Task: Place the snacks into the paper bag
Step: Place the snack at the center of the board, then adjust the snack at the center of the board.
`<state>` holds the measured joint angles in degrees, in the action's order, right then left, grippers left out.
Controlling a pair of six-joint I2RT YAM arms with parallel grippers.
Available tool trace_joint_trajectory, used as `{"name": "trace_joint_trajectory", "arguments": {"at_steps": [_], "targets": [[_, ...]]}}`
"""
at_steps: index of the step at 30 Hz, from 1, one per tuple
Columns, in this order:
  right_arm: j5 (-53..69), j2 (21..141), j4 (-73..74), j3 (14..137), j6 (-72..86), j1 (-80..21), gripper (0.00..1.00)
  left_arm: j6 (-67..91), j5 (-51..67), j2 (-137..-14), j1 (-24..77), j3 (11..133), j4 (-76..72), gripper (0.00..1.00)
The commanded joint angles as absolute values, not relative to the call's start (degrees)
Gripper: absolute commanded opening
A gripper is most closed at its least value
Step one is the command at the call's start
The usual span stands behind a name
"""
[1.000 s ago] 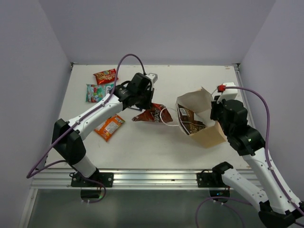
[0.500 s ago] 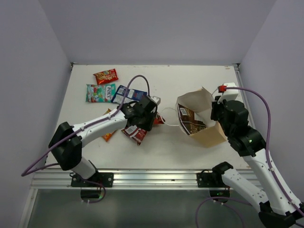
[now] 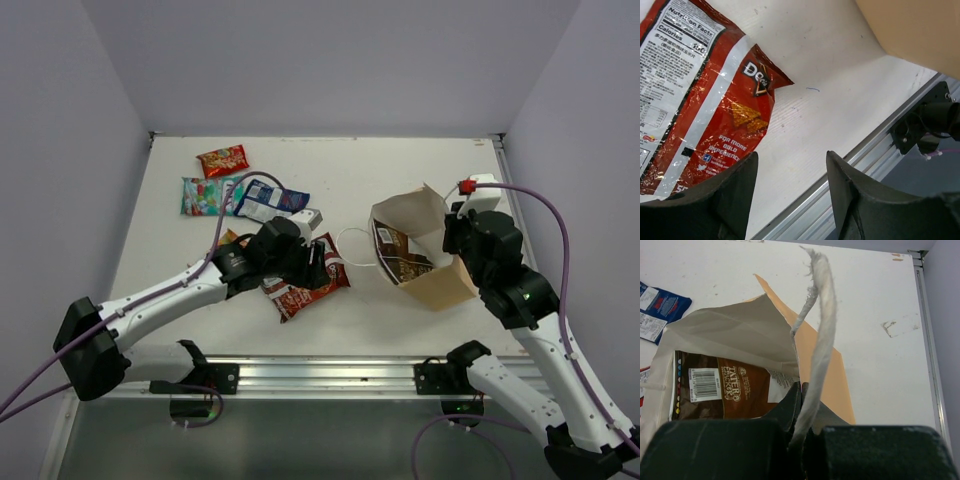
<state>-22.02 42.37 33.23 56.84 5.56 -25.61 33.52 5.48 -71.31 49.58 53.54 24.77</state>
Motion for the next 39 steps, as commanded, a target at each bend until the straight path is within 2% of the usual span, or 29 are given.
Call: {"name": "trace_joint_trajectory", "arguments": {"at_steps": [1,5,13,24,29,34,39], "targets": [[-21.36,41.92,29.79,57.13,6.42,-25.93,0.00,36.47,4.04,-72.24,47.12,50.81,19.26,0.59],[-21.10,42.10,29.88,57.04,6.50,-25.93,0.00,36.39,6.07,-76.10,42.55,50.80,12.32,0.54],[-21.01,42.10,29.88,56.95,6.59,-25.93,0.00,35.16,2.56,-89.27,41.84,56.78,4.40,0.49],[-20.39,42.36,29.18,56.51,6.85,-25.84,0.00,34.72,0.27,-98.43,42.54,48.42,1.76,0.44],[-20.30,42.71,29.18,56.60,6.86,-25.93,0.00,28.50,0.26,-102.82,42.63,54.04,1.23,0.44],[-20.65,42.80,29.35,56.69,6.77,-25.93,0.00,22.16,1.84,-108.36,42.54,65.02,1.49,0.45],[-20.92,42.28,29.62,56.87,6.59,-25.84,0.00,23.55,3.34,-106.27,42.54,68.12,2.37,0.47]]}}
